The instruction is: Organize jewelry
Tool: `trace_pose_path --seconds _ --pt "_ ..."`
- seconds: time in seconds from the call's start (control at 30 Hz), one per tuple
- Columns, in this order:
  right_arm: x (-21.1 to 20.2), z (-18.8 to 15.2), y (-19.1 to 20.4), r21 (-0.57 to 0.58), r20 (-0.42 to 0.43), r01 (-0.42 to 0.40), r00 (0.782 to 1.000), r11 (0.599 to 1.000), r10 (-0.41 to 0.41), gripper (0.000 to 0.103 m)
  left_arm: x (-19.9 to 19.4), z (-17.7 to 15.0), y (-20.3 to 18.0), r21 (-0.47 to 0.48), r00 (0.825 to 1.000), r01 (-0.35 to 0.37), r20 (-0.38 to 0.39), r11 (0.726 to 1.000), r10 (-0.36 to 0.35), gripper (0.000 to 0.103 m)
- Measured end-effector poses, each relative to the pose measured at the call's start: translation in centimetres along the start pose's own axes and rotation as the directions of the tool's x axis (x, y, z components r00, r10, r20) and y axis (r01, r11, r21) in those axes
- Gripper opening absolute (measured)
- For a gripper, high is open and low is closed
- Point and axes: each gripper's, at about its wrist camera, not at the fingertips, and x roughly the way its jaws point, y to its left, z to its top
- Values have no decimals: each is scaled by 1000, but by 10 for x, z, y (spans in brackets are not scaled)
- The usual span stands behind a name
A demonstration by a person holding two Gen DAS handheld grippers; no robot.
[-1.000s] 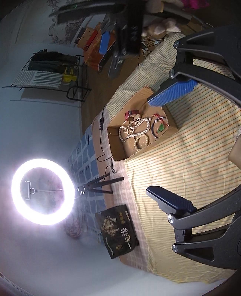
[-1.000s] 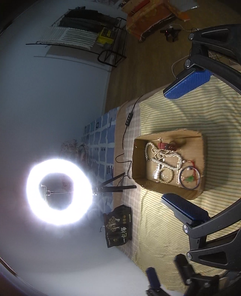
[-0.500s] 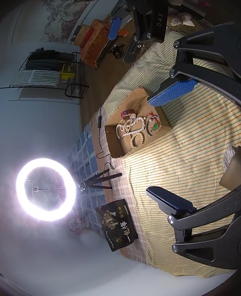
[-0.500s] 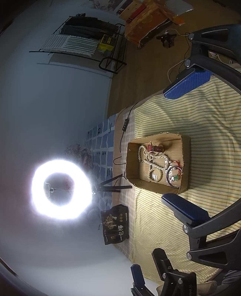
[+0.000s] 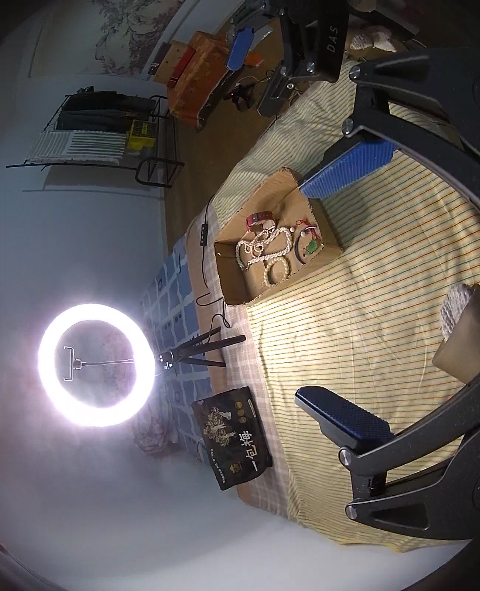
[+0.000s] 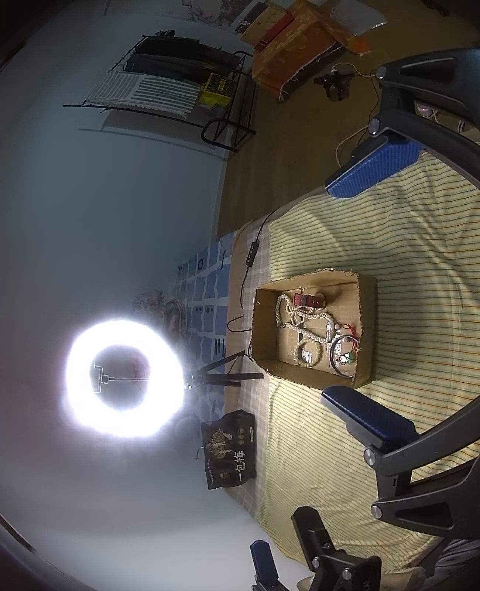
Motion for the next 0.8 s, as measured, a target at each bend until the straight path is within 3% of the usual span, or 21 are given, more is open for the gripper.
trace_pose_path --seconds 0.8 --pt "-2 -5 -6 14 -3 11 1000 1000 -11 103 -3 0 -2 -1 1000 0 -1 1000 0 103"
